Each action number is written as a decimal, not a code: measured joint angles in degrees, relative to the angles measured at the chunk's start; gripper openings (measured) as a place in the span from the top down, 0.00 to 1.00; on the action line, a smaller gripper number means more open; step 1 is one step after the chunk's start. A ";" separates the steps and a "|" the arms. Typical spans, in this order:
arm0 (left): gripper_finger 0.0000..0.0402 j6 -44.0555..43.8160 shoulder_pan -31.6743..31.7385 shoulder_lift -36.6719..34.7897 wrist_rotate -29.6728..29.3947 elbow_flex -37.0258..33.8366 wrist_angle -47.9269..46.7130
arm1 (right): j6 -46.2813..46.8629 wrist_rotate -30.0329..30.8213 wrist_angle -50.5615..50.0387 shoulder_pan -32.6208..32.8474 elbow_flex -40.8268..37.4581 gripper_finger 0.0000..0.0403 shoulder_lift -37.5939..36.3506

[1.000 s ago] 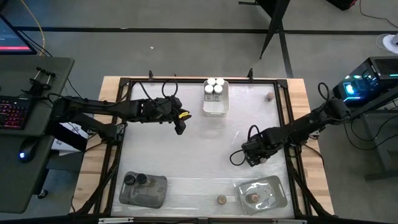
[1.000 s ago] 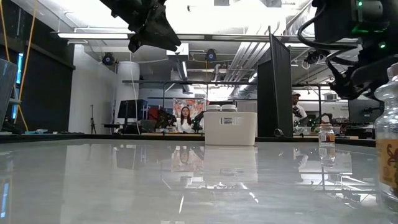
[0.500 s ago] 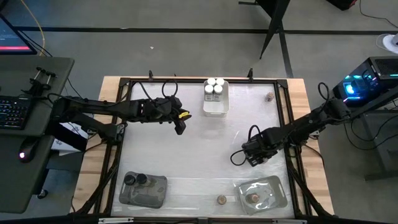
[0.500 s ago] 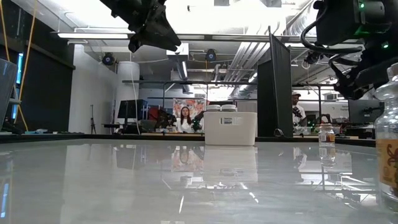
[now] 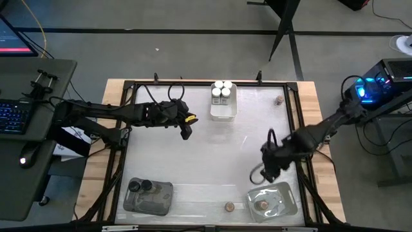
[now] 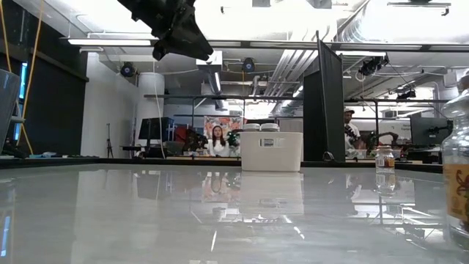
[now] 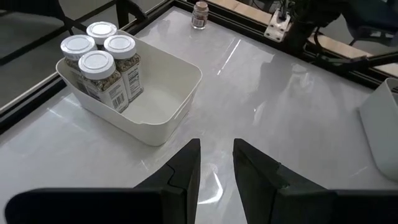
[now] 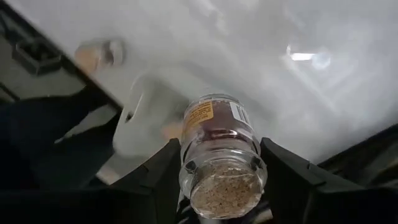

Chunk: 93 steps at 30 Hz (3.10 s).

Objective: Sort spices by type
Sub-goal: Put the middle brown seasoning bottle into the gray bin, then put the top brown seasoning bottle into the gray bin

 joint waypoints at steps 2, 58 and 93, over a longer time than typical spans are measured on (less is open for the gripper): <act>0.79 0.65 0.00 -0.01 0.00 0.00 0.01 | 5.18 -1.43 4.25 3.99 0.15 0.56 2.09; 0.79 3.34 0.68 -0.02 0.63 0.00 -0.03 | 2.42 3.92 19.83 9.31 0.71 0.43 27.03; 0.79 -10.83 -0.93 -0.02 -1.01 0.00 1.86 | -29.96 27.76 2.57 -66.07 -12.43 0.42 2.77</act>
